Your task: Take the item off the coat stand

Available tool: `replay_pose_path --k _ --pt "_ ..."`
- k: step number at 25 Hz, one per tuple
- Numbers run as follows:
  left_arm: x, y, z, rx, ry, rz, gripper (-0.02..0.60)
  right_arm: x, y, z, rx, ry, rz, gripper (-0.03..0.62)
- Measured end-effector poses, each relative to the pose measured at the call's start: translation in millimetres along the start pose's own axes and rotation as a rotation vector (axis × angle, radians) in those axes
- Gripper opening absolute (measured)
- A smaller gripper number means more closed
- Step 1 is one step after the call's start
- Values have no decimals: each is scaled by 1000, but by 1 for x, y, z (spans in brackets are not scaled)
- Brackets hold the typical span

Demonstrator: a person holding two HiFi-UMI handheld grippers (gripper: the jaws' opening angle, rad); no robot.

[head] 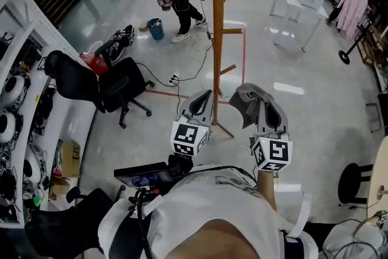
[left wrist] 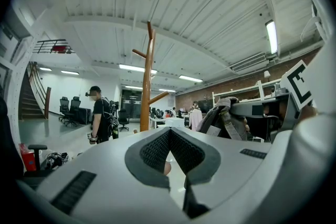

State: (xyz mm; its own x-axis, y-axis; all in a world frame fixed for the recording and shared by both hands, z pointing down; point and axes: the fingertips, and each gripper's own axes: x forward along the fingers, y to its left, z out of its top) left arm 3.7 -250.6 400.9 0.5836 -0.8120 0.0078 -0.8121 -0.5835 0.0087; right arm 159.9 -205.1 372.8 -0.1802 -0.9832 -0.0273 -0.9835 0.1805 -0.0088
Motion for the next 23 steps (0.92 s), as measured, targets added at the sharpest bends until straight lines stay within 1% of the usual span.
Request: replay_pose_path --k 17,23 --pt "6 3 -6 -16 9 -1 3 6 -2 -5 -3 21 -3 25" --pt "12 4 3 -6 3 -4 3 12 -5 4 -5 12 4 25"
